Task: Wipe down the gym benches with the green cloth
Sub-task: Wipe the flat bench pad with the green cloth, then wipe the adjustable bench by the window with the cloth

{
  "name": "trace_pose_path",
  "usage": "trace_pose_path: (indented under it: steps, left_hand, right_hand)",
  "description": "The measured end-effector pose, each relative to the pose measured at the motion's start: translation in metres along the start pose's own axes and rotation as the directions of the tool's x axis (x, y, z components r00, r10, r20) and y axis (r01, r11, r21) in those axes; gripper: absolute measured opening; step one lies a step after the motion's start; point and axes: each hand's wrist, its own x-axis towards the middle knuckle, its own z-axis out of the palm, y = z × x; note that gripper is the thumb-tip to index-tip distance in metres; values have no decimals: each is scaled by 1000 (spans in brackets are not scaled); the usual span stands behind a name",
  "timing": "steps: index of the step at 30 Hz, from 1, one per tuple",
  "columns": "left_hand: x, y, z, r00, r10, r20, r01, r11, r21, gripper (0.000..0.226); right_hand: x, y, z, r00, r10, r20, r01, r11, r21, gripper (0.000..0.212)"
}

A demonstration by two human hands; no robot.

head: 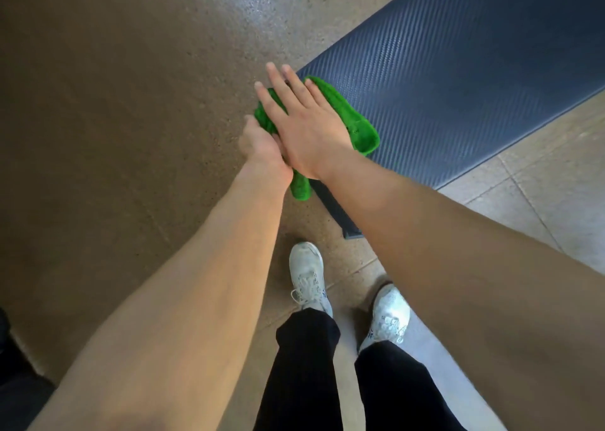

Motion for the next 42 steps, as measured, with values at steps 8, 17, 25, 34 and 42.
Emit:
trace_pose_path:
  steps: [8, 17, 25, 34, 42]
  left_hand:
    - [-53, -47, -40, 993, -101, -66, 121, 862, 492, 41]
    - [-142, -83, -64, 927, -343, -152, 330, 554, 764, 39]
    - [-217, -84, -15, 836, -203, 510, -498, 111, 860, 28]
    - [-318, -145, 81, 580, -555, 597, -721, -9, 693, 35]
    - [-435, -242, 126, 378, -663, 646, -892, -74, 447, 72]
  right_hand:
    - [-105, 8, 20, 996, 77, 55, -82, 991, 102, 74]
    - [-212, 15, -2, 928, 274, 251, -368, 775, 514, 74]
    - [-269, 58, -73, 523, 769, 367, -638, 68, 767, 34]
    - [-432, 125, -145, 197, 815, 545, -302, -479, 825, 27]
    - [-581, 151, -172, 53, 806, 589, 199, -587, 785, 25]
